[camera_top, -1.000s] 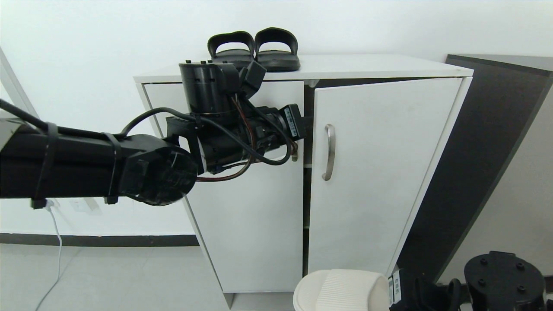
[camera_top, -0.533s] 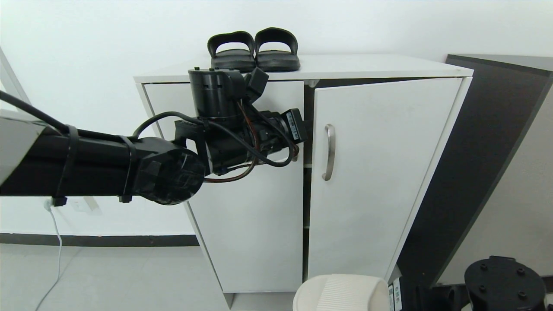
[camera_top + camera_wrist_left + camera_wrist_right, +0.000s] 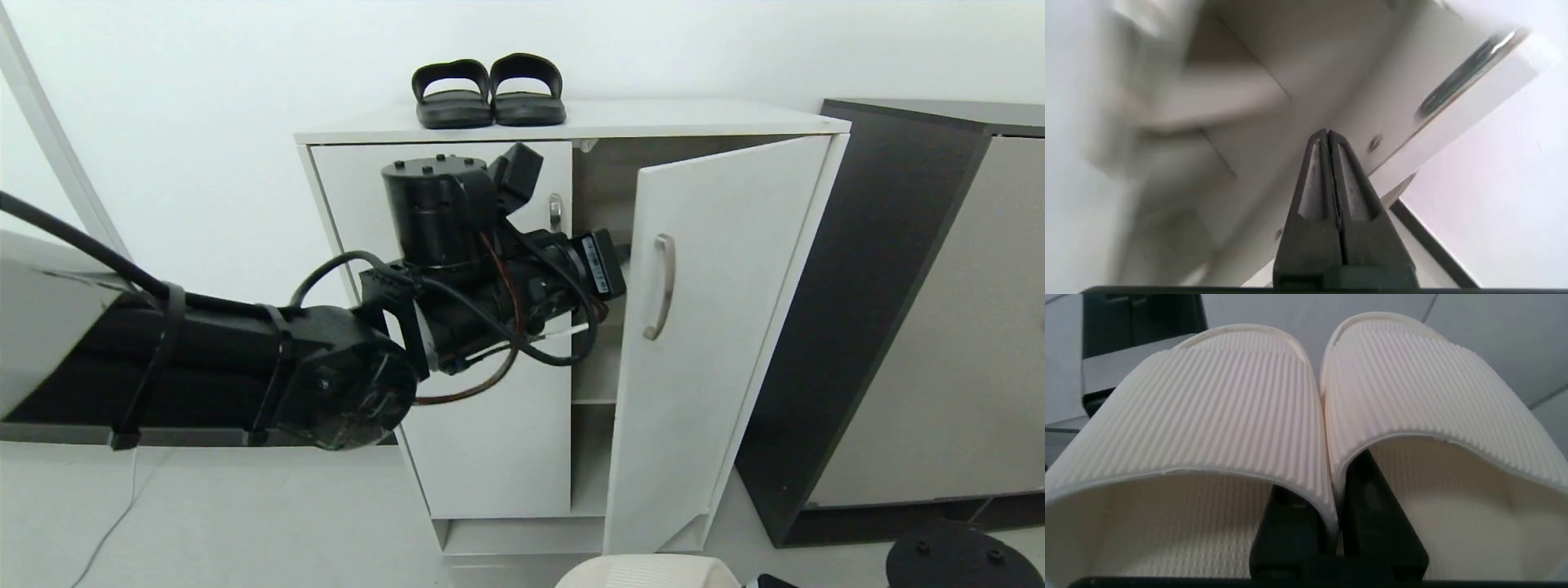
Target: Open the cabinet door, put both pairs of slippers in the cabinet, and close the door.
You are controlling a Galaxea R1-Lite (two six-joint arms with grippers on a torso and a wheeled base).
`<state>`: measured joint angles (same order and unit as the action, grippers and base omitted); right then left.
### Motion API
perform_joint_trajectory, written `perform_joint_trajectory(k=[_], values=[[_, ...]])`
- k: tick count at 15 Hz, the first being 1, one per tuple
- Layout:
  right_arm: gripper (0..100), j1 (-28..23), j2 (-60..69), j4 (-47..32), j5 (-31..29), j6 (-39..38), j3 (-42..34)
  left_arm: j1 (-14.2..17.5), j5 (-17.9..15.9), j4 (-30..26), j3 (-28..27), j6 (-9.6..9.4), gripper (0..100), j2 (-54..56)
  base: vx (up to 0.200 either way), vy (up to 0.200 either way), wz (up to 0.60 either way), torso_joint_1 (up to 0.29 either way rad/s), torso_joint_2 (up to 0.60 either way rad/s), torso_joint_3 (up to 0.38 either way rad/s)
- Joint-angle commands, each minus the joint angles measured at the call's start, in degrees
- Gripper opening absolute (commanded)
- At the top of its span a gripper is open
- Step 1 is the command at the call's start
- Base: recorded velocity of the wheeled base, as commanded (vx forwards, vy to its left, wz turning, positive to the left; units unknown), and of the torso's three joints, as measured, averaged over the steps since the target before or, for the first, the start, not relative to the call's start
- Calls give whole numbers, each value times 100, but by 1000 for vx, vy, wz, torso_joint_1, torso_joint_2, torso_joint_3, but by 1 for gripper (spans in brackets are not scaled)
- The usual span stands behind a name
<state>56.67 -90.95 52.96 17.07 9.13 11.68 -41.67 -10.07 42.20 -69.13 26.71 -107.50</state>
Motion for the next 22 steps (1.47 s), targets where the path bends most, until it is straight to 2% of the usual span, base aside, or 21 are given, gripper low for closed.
perform_joint_trajectory(k=[1,3,7,8,10,13,14,15,16,17,18,19,20,22], values=[[0,116,8,92,-2,1,-140,-324,31,183,313,1,0,53,-200,0,0,2,-2,2],[0,195,-1,294,-10,1,-236,-404,14,297,357,10,0,18,-100,0,0,-1,4,4],[0,133,-151,303,-63,-43,-78,-122,110,244,427,-8,0,141,0,0,0,0,0,0],[0,-51,-300,303,-98,-78,80,45,269,95,445,-17,0,396,0,0,0,0,0,0],[0,-491,-590,347,-757,-228,370,467,541,-863,480,-69,0,1134,0,0,0,0,0,0],[0,-570,-1030,628,-1935,-1177,1117,1011,1183,-3087,673,-333,0,2699,0,0,0,0,0,0],[0,-570,-1249,628,-2533,-1273,1381,1126,1473,-3552,822,-491,0,3261,0,0,0,0,0,0],[0,-596,-1451,628,-3034,-1353,1601,1161,1842,-3702,1104,-606,0,3850,0,0,0,0,0,0],[0,-649,-1601,628,-3377,-1414,1838,1205,2317,-3763,1464,-799,0,4422,0,0,0,0,0,0],[0,-746,-1750,628,-3596,-1432,1979,1345,2984,-3913,1912,-1071,0,5037,0,0,0,0,0,0],[0,-851,-1829,628,-3763,-1432,2049,1653,3547,-4071,2369,-1326,0,5599,0,0,0,0,0,0],[0,-948,-1900,628,-3904,-1432,2128,2180,3749,-4132,2809,-1590,0,6162,0,0,0,0,0,0],[0,-1036,-1961,628,-4001,-1440,2190,2725,3819,-4150,3169,-1748,0,6786,0,0,0,0,0,0],[0,-1062,-2032,637,-4009,-1440,2198,3481,3969,-4168,3600,-1766,0,7533,0,0,0,0,0,0]])
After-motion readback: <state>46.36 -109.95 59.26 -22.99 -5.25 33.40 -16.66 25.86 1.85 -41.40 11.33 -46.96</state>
